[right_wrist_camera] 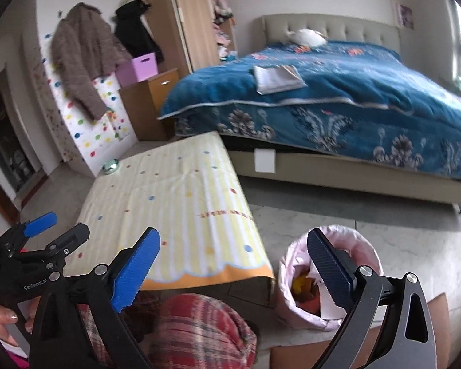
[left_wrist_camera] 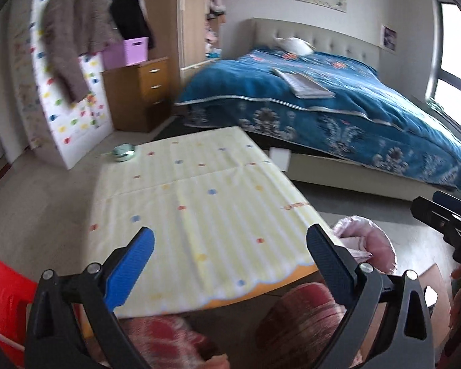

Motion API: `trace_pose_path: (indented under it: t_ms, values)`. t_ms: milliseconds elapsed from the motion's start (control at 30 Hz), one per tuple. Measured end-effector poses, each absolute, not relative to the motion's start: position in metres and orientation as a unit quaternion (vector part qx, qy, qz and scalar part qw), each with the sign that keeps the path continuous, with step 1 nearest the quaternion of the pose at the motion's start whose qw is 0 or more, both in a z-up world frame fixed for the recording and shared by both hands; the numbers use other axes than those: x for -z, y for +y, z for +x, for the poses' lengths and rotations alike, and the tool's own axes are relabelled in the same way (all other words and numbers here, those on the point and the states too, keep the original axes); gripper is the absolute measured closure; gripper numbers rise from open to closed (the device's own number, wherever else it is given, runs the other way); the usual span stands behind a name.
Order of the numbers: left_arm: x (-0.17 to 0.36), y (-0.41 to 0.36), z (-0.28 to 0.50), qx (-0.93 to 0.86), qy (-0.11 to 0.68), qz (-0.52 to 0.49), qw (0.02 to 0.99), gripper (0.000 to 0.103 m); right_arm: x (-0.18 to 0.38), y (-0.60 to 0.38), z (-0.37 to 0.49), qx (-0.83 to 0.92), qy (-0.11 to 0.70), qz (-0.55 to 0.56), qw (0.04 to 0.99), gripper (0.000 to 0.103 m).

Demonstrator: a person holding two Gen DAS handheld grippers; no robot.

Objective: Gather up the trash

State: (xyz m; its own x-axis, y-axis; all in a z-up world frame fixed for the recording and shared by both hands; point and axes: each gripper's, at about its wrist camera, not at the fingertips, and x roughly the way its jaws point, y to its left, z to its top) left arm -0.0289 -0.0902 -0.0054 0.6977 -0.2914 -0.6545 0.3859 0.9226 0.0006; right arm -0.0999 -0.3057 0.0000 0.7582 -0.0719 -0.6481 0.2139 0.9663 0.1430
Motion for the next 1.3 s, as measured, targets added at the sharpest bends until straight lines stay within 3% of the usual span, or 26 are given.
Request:
trace_pose_path:
  t_ms: [533,1300]
  values:
    - [-0.005,0.027,-0.044,0.051,0.362,0.029,0.930,0.007,-0.032,-0.210,-0.077,-0.023,0.333,0.045,0.942,0.006]
    - [-0.004,0.031,-0.040,0.052,0.366,0.024,0.929,0.007,-0.029,-0.191,-0.065,-0.035,0.346,0.035,0.937,0.006]
